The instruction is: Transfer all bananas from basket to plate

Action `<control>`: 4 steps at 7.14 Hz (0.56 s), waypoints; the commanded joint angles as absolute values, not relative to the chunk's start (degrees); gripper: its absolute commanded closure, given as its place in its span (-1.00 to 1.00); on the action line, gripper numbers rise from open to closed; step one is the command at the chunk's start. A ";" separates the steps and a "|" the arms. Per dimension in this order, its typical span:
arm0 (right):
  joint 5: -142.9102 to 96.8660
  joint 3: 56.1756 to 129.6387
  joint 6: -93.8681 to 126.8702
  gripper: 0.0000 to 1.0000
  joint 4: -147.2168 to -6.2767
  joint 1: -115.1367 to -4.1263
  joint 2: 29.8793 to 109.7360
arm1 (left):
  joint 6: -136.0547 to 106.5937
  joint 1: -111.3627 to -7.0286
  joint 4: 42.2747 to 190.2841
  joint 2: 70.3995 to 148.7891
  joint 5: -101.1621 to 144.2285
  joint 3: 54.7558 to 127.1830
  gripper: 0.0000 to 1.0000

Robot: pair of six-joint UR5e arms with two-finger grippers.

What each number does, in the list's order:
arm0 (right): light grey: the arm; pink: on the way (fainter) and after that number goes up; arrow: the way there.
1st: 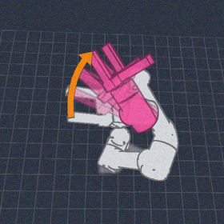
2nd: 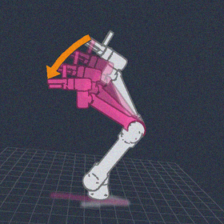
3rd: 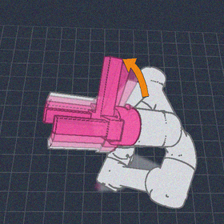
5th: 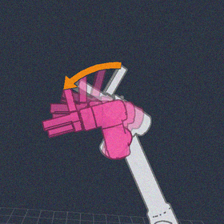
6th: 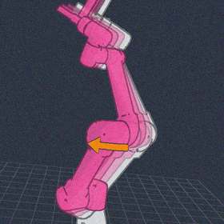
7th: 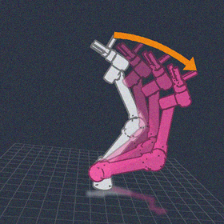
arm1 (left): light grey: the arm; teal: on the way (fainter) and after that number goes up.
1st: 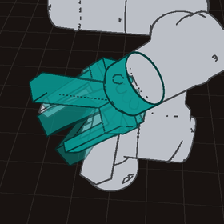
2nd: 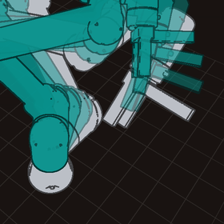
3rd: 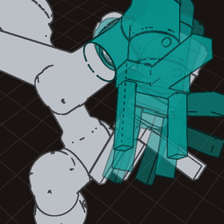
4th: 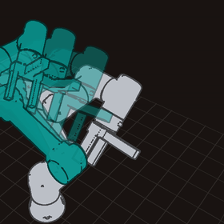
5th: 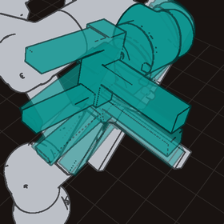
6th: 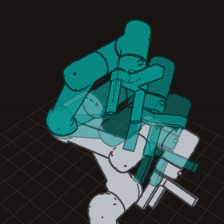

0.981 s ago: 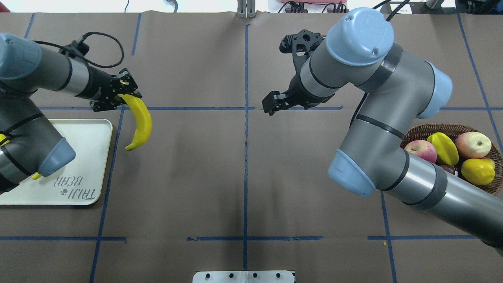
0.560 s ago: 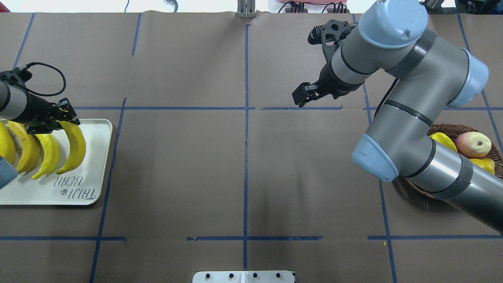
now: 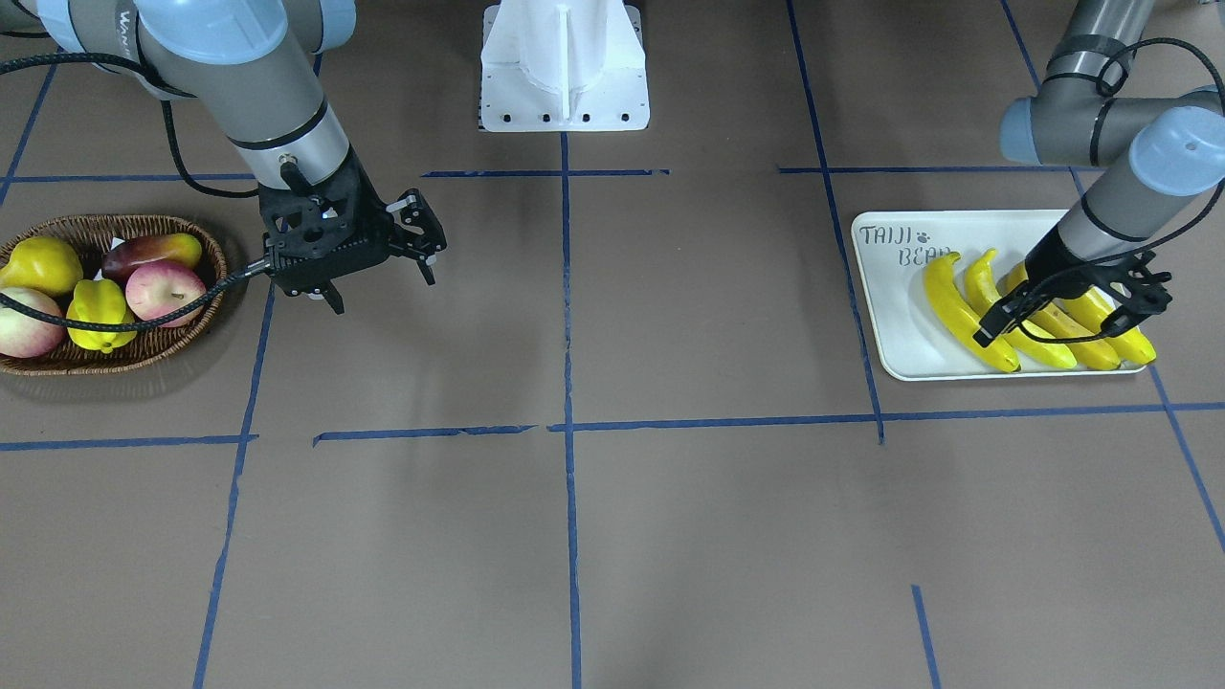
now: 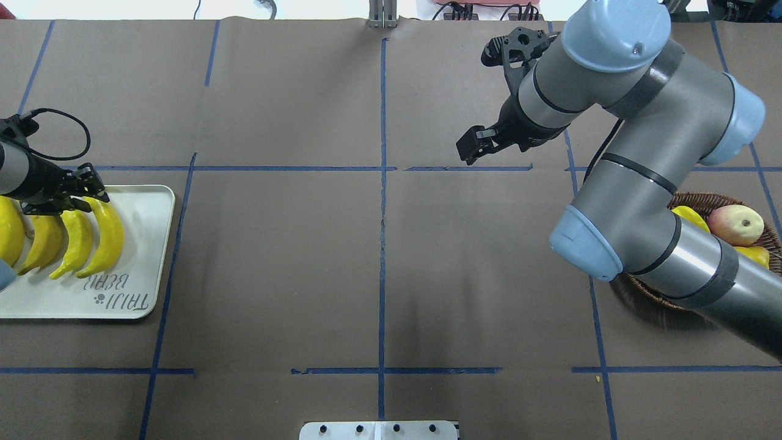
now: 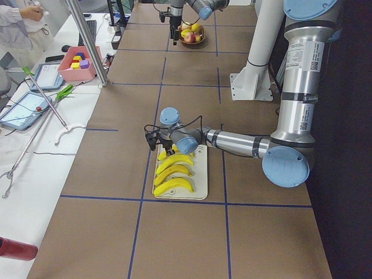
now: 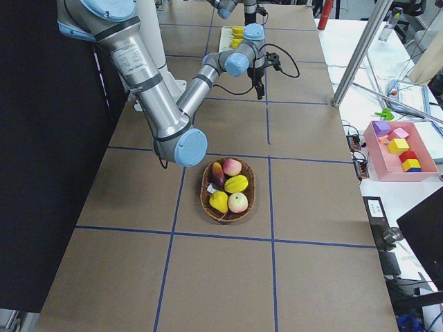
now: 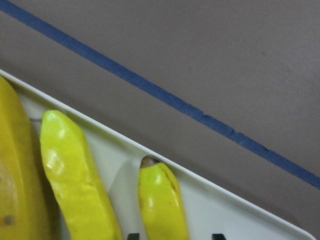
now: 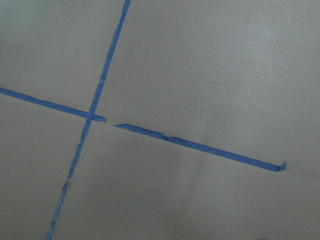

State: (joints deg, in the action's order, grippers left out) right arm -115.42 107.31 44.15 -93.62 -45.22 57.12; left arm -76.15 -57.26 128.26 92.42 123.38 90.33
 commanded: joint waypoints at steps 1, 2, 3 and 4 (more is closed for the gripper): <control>-116.27 107.40 42.90 -0.98 -94.83 -47.62 58.70 | -64.93 -65.34 125.70 92.02 131.25 90.61 -1.00; -118.45 107.32 36.28 -0.98 -95.36 -50.77 61.15 | -55.12 -69.91 120.46 92.11 133.14 91.31 -1.00; -118.82 107.31 29.60 -0.98 -96.49 -53.85 64.13 | -42.06 -72.74 117.02 92.11 133.24 91.23 -1.00; -119.35 107.75 23.18 -0.98 -96.42 -56.66 67.38 | -30.44 -75.99 110.63 92.28 133.24 91.40 -1.00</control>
